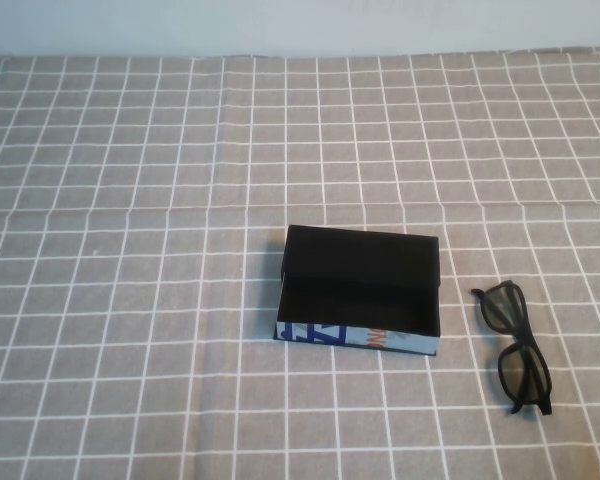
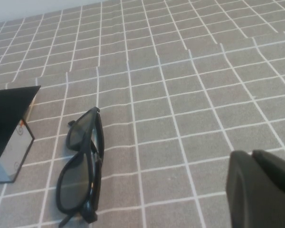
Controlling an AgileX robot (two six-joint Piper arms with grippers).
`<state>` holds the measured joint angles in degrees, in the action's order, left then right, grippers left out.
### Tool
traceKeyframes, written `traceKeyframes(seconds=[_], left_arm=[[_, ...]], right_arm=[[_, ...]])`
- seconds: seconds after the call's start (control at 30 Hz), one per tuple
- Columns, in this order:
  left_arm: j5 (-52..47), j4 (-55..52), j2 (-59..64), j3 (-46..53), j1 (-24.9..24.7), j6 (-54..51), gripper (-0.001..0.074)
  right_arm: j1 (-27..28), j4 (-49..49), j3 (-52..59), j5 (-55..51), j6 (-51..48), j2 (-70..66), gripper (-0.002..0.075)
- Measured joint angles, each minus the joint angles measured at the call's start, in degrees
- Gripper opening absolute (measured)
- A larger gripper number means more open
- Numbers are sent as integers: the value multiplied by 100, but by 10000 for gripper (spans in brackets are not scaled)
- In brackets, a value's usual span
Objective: Take glasses out of glasses case
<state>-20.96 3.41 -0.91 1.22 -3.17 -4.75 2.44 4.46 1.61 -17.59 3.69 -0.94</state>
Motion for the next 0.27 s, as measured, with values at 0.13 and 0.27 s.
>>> traceKeyframes(seconds=[0.13, 0.27], left_arm=[[0, 0, 0, 0, 0, 0, -5], [0, 0, 0, 0, 0, 0, -5]], right_arm=[[0, 0, 0, 1, 0, 0, -16], [0, 15, 0, -11, 0, 0, -16]])
